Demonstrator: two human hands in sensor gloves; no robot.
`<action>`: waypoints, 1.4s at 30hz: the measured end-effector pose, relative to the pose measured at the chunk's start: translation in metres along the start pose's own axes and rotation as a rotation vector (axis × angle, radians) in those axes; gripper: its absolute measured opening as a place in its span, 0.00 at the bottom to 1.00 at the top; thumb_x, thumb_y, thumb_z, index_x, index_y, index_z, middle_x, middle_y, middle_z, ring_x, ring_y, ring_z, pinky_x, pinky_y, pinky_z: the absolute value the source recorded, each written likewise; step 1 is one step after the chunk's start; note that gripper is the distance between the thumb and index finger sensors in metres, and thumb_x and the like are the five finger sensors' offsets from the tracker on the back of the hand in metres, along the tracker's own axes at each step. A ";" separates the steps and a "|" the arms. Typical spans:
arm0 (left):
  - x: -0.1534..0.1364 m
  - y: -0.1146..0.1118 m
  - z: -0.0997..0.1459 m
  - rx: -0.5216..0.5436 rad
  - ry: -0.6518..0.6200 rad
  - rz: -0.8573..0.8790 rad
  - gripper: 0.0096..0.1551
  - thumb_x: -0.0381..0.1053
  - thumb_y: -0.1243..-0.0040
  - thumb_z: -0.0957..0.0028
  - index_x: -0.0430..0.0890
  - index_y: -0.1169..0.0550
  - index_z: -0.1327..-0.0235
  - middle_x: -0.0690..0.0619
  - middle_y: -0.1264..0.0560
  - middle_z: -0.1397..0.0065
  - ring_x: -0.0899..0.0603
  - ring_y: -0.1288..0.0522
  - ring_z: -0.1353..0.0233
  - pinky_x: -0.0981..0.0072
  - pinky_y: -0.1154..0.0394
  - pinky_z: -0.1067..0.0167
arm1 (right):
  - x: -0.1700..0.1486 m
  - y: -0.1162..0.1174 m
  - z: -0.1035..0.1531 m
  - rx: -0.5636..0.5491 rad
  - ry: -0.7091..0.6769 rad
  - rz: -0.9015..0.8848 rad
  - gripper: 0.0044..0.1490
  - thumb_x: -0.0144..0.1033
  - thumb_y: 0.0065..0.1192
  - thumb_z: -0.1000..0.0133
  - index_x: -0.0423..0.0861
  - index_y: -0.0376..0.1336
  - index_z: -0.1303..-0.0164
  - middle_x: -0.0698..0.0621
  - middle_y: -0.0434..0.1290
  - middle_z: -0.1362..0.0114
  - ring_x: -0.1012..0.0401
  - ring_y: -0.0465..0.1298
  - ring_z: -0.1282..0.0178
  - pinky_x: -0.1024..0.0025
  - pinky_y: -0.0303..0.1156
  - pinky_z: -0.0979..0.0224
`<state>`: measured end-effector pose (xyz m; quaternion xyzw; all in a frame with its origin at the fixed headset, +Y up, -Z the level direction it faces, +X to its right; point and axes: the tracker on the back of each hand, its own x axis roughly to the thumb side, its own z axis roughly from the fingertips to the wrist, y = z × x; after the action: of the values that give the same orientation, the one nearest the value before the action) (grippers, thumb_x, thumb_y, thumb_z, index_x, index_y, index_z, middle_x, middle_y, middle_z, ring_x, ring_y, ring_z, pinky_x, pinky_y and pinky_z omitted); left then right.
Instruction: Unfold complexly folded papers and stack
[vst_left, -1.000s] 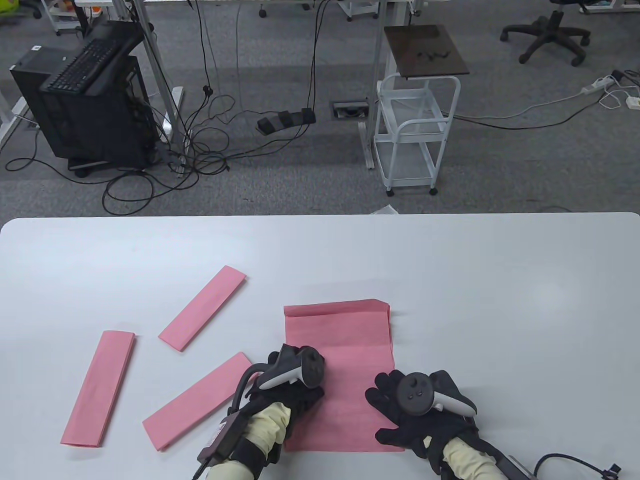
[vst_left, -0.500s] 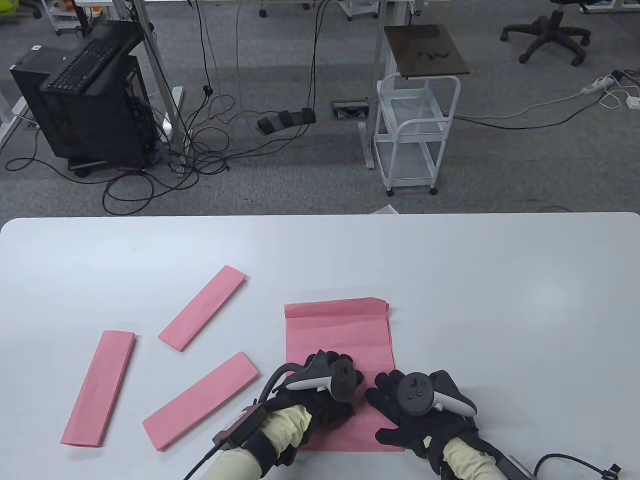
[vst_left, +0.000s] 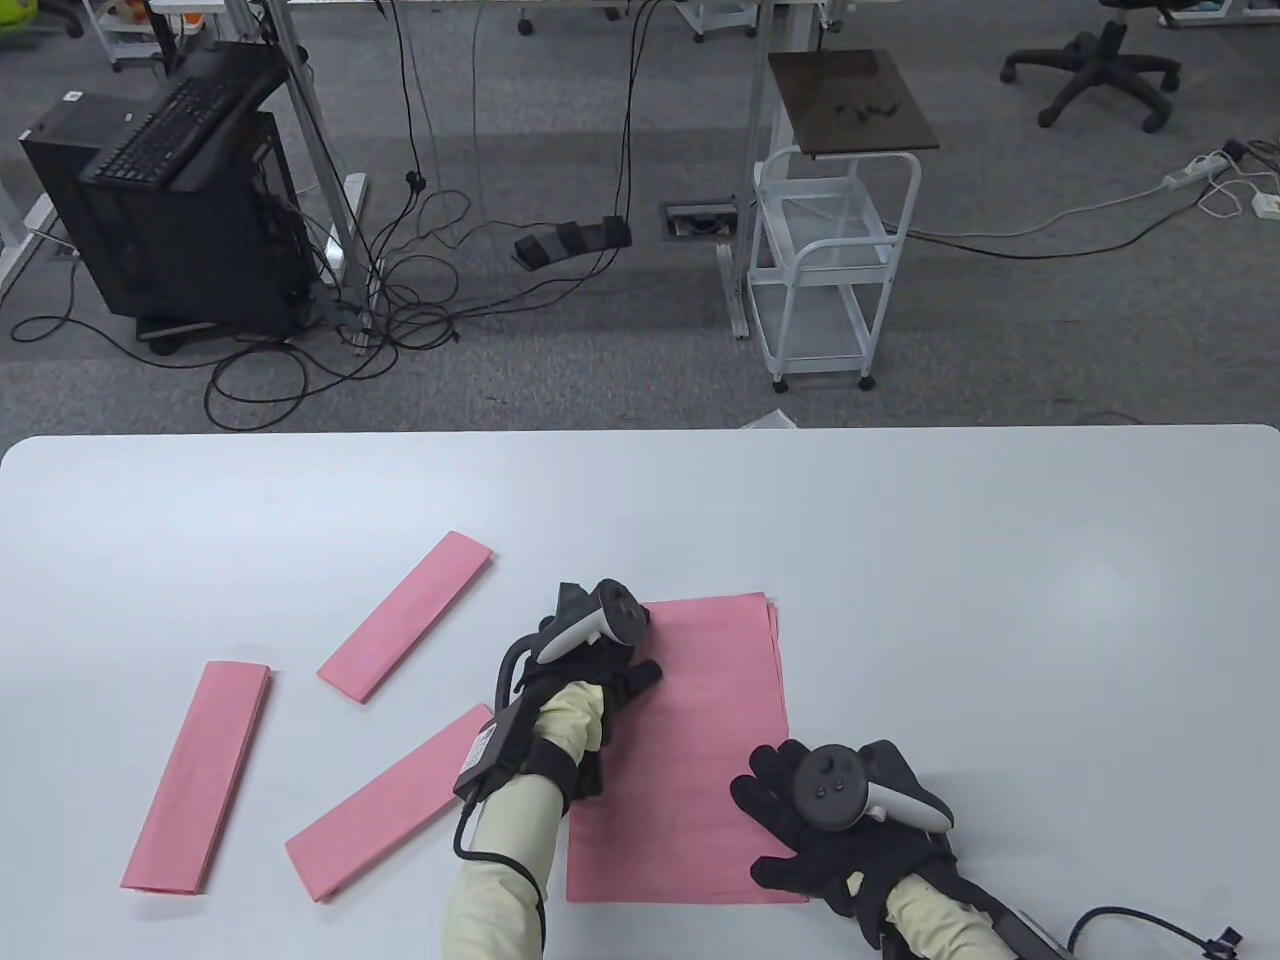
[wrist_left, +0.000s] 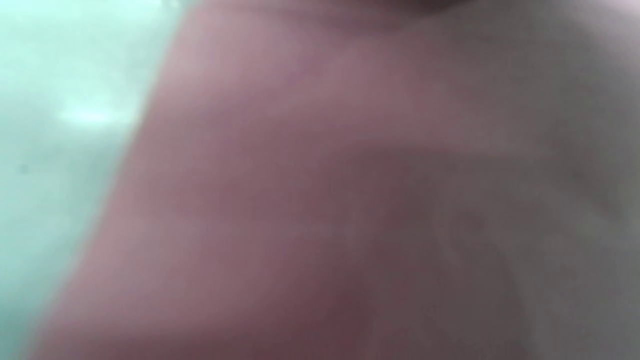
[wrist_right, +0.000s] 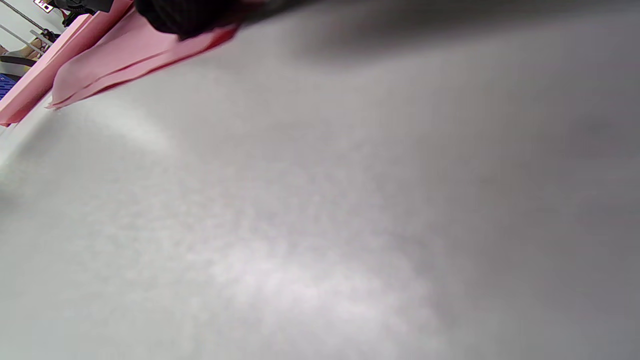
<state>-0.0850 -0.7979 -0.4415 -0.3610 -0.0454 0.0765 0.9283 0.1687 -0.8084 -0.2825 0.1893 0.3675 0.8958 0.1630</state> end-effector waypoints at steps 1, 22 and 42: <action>0.001 0.000 0.001 0.010 0.001 -0.018 0.39 0.69 0.65 0.43 0.67 0.68 0.31 0.69 0.79 0.24 0.53 0.79 0.19 0.48 0.79 0.26 | 0.000 0.000 0.000 0.000 0.000 0.000 0.47 0.60 0.48 0.42 0.71 0.28 0.23 0.71 0.18 0.19 0.69 0.14 0.22 0.54 0.08 0.29; -0.055 0.024 0.122 0.210 -0.139 -0.103 0.42 0.66 0.59 0.41 0.65 0.63 0.23 0.60 0.76 0.18 0.44 0.76 0.17 0.43 0.79 0.29 | 0.025 -0.031 0.036 -0.315 -0.102 -0.053 0.41 0.55 0.46 0.41 0.67 0.36 0.20 0.68 0.24 0.15 0.66 0.19 0.18 0.51 0.12 0.26; -0.175 -0.071 0.155 0.059 0.187 -0.048 0.49 0.65 0.52 0.44 0.62 0.66 0.26 0.58 0.72 0.17 0.43 0.67 0.14 0.38 0.73 0.26 | 0.025 -0.036 0.050 -0.438 -0.104 -0.074 0.41 0.54 0.48 0.41 0.67 0.37 0.20 0.67 0.27 0.15 0.66 0.20 0.18 0.51 0.12 0.26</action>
<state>-0.2717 -0.7771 -0.2844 -0.3379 0.0352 0.0215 0.9403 0.1748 -0.7437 -0.2698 0.1816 0.1618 0.9367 0.2517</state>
